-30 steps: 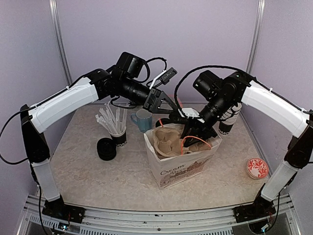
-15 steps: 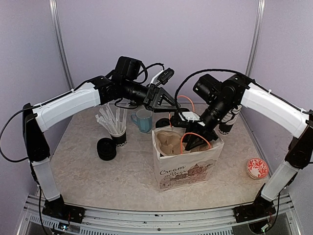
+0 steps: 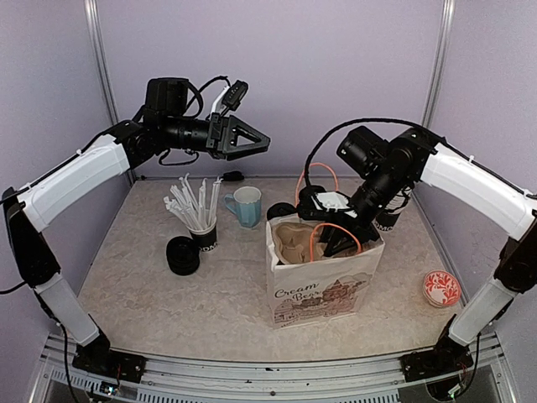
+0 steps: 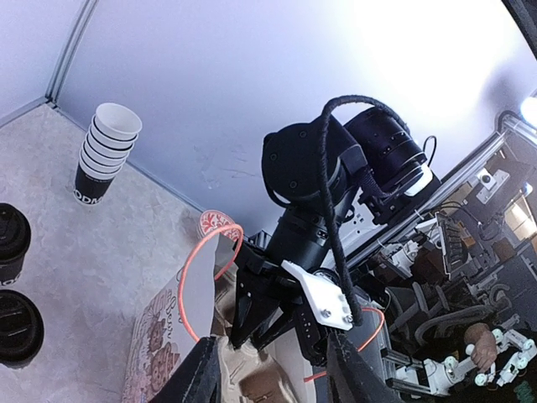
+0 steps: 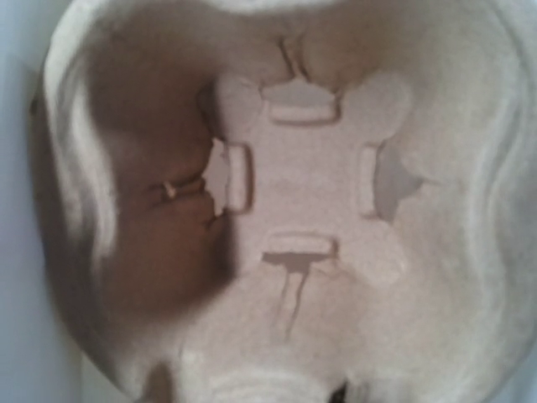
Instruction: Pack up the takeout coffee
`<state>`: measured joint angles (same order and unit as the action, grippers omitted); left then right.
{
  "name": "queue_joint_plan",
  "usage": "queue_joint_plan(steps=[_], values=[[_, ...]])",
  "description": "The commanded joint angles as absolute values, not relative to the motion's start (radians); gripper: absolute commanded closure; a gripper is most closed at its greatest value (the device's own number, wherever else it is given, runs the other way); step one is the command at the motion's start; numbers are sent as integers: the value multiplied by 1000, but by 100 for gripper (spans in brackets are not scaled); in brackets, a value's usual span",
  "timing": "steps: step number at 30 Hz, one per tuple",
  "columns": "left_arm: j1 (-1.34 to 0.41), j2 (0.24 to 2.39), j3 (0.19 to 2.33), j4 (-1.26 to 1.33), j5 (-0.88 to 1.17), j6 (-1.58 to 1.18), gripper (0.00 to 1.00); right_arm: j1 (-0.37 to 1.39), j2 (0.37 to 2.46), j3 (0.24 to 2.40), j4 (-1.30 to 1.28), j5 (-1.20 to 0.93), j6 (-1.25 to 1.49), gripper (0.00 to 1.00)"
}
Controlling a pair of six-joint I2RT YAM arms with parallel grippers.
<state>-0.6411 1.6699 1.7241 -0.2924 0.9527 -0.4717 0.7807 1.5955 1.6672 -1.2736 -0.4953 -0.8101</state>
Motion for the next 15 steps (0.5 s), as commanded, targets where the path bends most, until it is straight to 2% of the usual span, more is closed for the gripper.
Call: queue_joint_plan(steps=[1,6,15], values=[[-628,1650,1707,-261,927,-481,57,779,1536,1646,-1286,-446,-809,81],[-628,1658,1711,-278,909,-478,57,773,1524,1649,-1307,-435,-825,82],[-628,1667,1708,-297,885,-474,57,693,1499,1656,-1326,-565,-891,86]])
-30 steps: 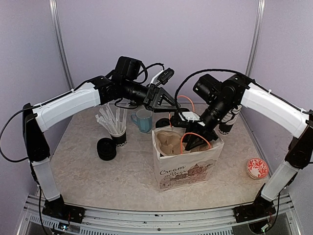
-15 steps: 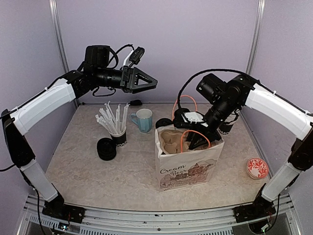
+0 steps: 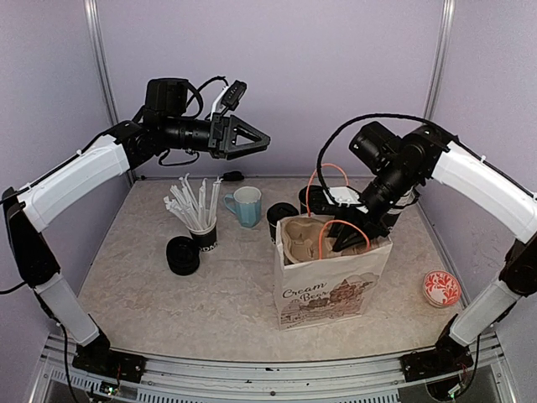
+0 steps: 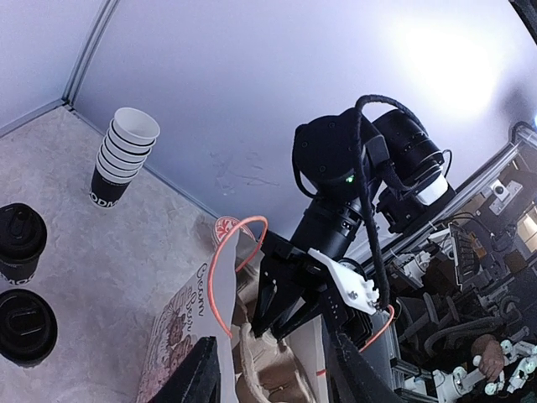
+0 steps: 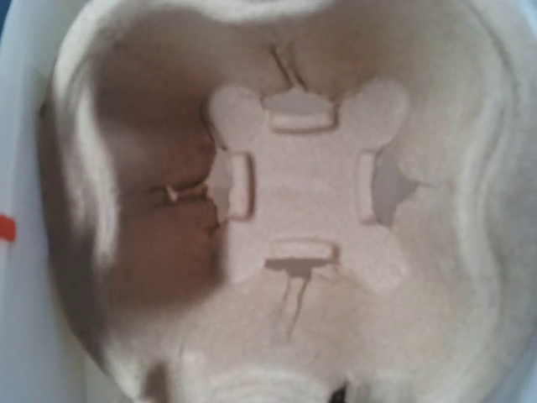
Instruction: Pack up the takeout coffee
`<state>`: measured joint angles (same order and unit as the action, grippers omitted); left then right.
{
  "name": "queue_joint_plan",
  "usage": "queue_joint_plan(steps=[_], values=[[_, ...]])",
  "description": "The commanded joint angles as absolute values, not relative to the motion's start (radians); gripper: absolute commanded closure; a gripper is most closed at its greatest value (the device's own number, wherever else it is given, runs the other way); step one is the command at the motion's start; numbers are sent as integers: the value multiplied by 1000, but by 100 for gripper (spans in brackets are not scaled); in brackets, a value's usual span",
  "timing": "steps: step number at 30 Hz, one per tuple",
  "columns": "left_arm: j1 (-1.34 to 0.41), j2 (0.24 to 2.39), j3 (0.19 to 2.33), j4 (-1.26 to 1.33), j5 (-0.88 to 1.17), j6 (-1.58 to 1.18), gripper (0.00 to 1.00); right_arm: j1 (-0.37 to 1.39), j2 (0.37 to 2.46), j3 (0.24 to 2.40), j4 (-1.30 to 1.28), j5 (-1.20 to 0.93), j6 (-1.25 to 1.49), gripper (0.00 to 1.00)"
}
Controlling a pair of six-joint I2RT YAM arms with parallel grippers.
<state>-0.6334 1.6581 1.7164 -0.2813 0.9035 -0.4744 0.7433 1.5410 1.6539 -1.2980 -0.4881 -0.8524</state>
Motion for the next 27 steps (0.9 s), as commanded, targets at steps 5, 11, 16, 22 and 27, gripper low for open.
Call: queue_joint_plan(steps=[5,11,16,22,27], values=[[-629,1670,1718,-300,885,-469,56,629,1481,1632,-1339,-632,-932,86],[-630,1671,1715,-303,884,-465,55,623,1499,1585,-1335,-595,-931,86],[-630,1659,1701,-310,884,-455,55,623,1515,1581,-1359,-559,-942,85],[-630,1670,1703,-320,885,-446,54,624,1546,1562,-1376,-467,-933,83],[-630,1685,1703,-320,887,-446,55,634,1567,1575,-1378,-435,-918,83]])
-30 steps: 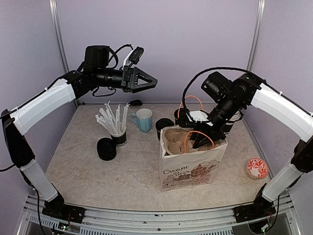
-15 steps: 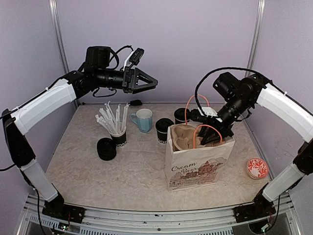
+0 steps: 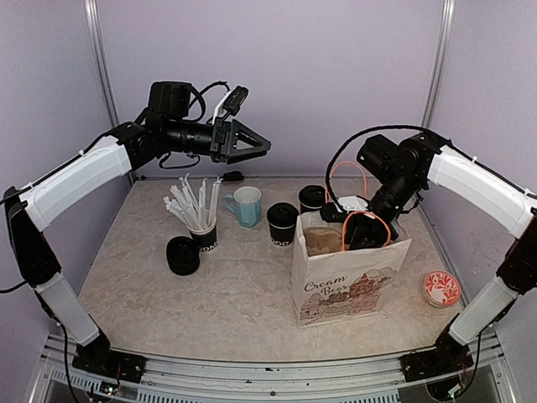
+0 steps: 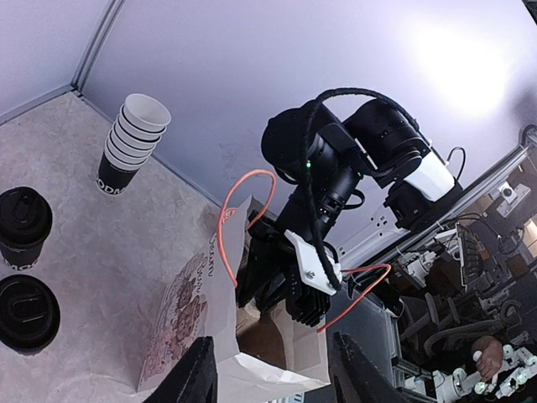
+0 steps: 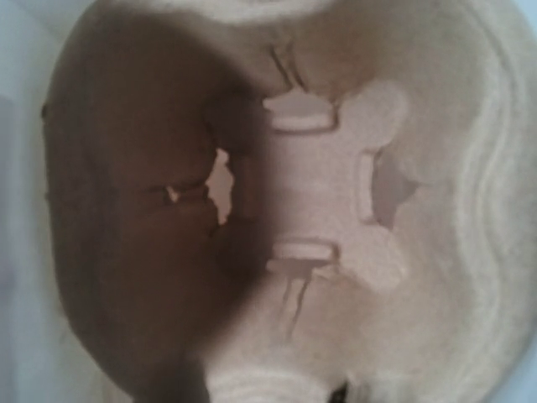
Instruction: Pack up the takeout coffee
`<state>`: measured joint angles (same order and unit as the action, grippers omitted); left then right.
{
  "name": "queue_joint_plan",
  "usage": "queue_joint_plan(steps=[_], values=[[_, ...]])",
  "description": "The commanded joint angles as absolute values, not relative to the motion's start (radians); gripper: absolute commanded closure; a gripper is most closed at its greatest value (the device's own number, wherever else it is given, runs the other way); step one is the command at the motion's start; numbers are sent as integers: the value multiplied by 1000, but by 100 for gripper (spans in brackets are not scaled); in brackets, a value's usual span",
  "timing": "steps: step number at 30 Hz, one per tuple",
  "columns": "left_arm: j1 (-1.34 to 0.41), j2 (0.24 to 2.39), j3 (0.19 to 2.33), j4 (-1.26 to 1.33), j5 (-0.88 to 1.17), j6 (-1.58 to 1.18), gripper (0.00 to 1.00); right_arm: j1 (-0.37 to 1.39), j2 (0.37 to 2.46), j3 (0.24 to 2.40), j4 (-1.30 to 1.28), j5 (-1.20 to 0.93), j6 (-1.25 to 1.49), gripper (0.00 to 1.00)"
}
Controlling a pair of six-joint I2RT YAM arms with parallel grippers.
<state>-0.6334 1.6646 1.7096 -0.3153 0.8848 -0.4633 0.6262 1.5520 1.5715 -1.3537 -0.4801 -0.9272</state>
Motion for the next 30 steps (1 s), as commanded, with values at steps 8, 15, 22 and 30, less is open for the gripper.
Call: queue_joint_plan(steps=[8,15,22,30], values=[[-630,1692,1703,-322,885,-438,54,699,1597,1550,-1370,-388,-886,82],[-630,1692,1689,-313,890,-428,54,718,1596,1460,-1299,-389,-858,81],[-630,1686,1663,-299,898,-416,54,741,1591,1363,-1206,-358,-816,80],[-631,1670,1633,-271,896,-410,52,768,1598,1288,-1136,-334,-780,77]])
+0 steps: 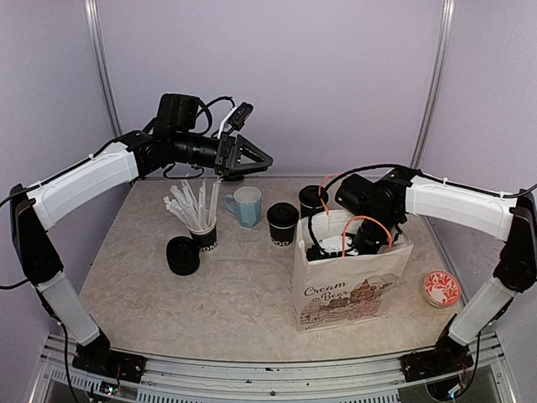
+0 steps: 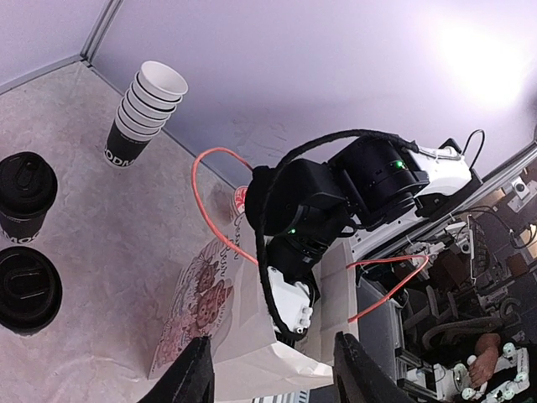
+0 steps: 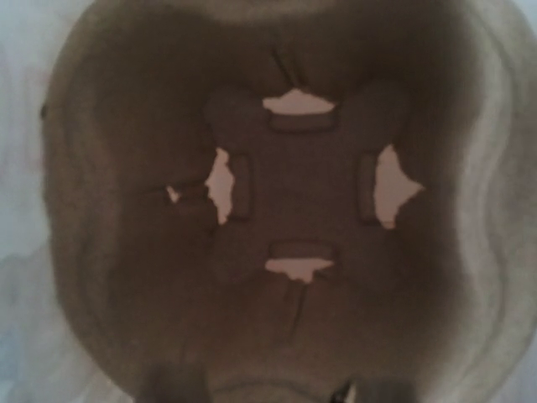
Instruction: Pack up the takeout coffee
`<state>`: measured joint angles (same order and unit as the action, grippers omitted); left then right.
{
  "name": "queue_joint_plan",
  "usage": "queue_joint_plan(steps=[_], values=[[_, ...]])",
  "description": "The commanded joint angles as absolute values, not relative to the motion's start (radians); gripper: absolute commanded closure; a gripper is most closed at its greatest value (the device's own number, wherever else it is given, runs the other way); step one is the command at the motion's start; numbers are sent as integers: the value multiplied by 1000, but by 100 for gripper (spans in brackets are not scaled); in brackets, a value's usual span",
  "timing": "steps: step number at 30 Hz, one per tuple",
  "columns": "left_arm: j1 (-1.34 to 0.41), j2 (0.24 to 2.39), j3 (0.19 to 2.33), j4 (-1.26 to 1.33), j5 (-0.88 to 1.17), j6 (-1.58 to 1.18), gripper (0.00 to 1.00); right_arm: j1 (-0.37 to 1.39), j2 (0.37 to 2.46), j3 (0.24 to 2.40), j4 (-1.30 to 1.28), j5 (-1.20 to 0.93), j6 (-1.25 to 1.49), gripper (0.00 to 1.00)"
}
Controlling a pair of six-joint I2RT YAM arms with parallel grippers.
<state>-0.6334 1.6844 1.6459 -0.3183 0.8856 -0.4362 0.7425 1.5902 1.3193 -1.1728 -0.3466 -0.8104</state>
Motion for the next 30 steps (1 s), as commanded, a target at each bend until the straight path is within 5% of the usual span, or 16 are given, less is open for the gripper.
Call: queue_joint_plan(steps=[1,13,30], values=[[-632,1668,1633,-269,896,-408,52,770,1597,1286,-1133,-336,-779,76],[-763,1675,1675,-270,710,-302,47,779,1520,1426,-1273,-471,-836,43],[-860,1885,1809,-79,781,-408,44,737,1421,1594,-1348,-531,-874,40]])
